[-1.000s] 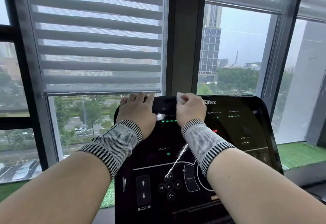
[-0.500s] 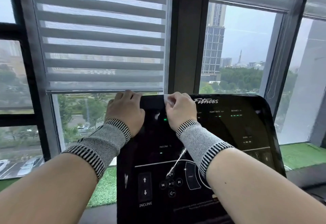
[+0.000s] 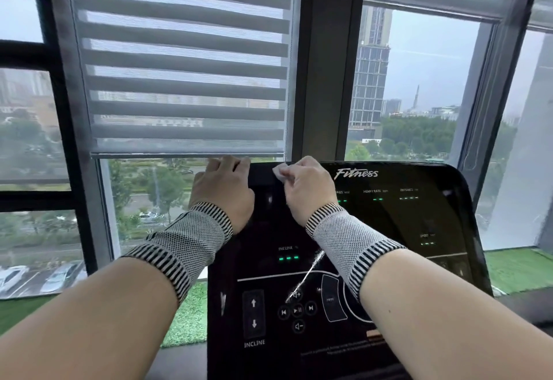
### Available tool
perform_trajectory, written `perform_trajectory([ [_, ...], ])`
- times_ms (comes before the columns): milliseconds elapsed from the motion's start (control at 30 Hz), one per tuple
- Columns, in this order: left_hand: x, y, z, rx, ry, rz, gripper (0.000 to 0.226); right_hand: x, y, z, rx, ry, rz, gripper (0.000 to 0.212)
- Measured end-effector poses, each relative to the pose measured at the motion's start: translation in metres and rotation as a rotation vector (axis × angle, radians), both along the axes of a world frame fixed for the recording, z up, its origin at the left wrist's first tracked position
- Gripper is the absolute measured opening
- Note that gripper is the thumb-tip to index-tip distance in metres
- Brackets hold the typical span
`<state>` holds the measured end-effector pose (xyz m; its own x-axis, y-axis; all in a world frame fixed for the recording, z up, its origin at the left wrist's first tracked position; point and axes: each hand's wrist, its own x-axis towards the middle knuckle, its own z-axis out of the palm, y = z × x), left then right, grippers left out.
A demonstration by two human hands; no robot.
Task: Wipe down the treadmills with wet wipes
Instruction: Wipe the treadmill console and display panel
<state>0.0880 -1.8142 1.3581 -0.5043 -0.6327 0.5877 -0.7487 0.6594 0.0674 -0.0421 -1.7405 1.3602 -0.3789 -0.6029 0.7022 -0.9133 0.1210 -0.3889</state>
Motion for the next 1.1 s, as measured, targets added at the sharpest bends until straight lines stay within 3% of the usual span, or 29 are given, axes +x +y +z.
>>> perform_trajectory([
  [133, 0.006, 0.011, -0.002, 0.018, 0.080, -0.049, 0.060, -0.004, 0.024, 0.003, 0.044, -0.099, 0.086, 0.017],
  [233, 0.009, 0.034, -0.022, 0.006, 0.272, -0.213, 0.050, -0.007, 0.046, -0.024, -0.123, -0.507, 0.231, 0.005],
  [300, 0.006, 0.052, -0.041, 0.160, 0.393, -0.326, 0.039, 0.002, 0.059, -0.052, -0.140, -0.736, 0.347, 0.007],
  [367, 0.002, 0.064, -0.058, 0.407, 0.403, -0.371, 0.030, 0.014, 0.072, -0.073, -0.110, -0.923, 0.458, 0.004],
  [467, -0.001, 0.072, -0.078, 0.684, 0.444, -0.424, 0.022, 0.024, 0.089, -0.086, -0.111, -1.082, 0.536, 0.006],
  [633, 0.004, 0.087, -0.092, 0.794, 0.543, -0.406, 0.005, 0.027, 0.104, -0.095, -0.091, -1.093, 0.504, 0.011],
  [833, 0.010, 0.095, -0.091, 0.620, 0.603, -0.296, 0.014, 0.016, 0.117, -0.097, -0.044, -0.992, 0.400, 0.026],
  [1000, 0.005, 0.101, -0.083, 0.812, 0.664, -0.370, 0.011, 0.007, 0.125, -0.095, -0.004, -0.951, 0.357, 0.017],
  [1033, 0.003, 0.103, -0.081, 0.849, 0.677, -0.383, 0.011, 0.004, 0.125, -0.095, -0.009, -0.900, 0.317, 0.016],
  [1100, -0.001, 0.106, -0.078, 0.916, 0.740, -0.387, 0.009, 0.000, 0.127, -0.094, -0.049, -0.609, 0.121, 0.017],
])
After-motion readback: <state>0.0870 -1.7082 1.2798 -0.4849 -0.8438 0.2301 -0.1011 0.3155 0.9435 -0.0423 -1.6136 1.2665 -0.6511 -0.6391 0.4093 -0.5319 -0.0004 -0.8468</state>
